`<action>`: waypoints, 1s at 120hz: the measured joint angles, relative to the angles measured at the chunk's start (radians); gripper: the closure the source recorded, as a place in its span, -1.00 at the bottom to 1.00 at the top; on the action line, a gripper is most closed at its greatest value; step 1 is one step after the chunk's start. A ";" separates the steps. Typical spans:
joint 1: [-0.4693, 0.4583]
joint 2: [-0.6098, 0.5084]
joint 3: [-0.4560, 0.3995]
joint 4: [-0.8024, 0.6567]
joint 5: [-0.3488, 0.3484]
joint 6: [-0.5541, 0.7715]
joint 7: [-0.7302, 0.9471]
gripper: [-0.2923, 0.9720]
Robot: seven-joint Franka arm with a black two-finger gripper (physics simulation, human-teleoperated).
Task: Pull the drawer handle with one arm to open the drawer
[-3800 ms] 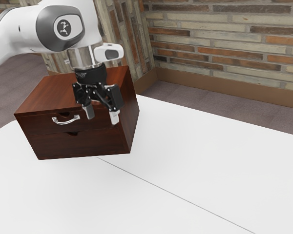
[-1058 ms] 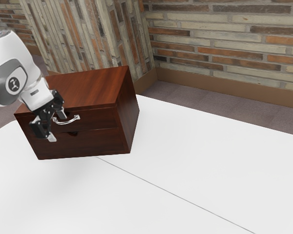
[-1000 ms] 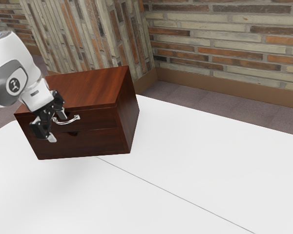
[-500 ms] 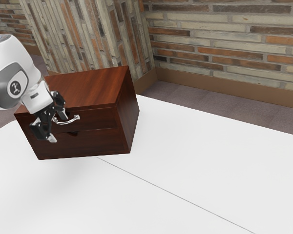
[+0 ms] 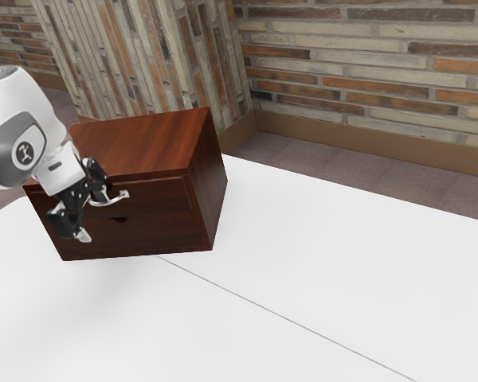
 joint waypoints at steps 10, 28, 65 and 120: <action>0.000 -0.008 0.001 -0.012 -0.001 0.000 0.001 -0.54; -0.001 -0.039 0.000 -0.039 -0.003 0.001 0.000 -0.51; -0.001 -0.119 0.000 -0.113 -0.012 0.000 -0.004 -0.50; -0.002 -0.209 0.001 -0.209 -0.042 0.003 -0.009 -0.54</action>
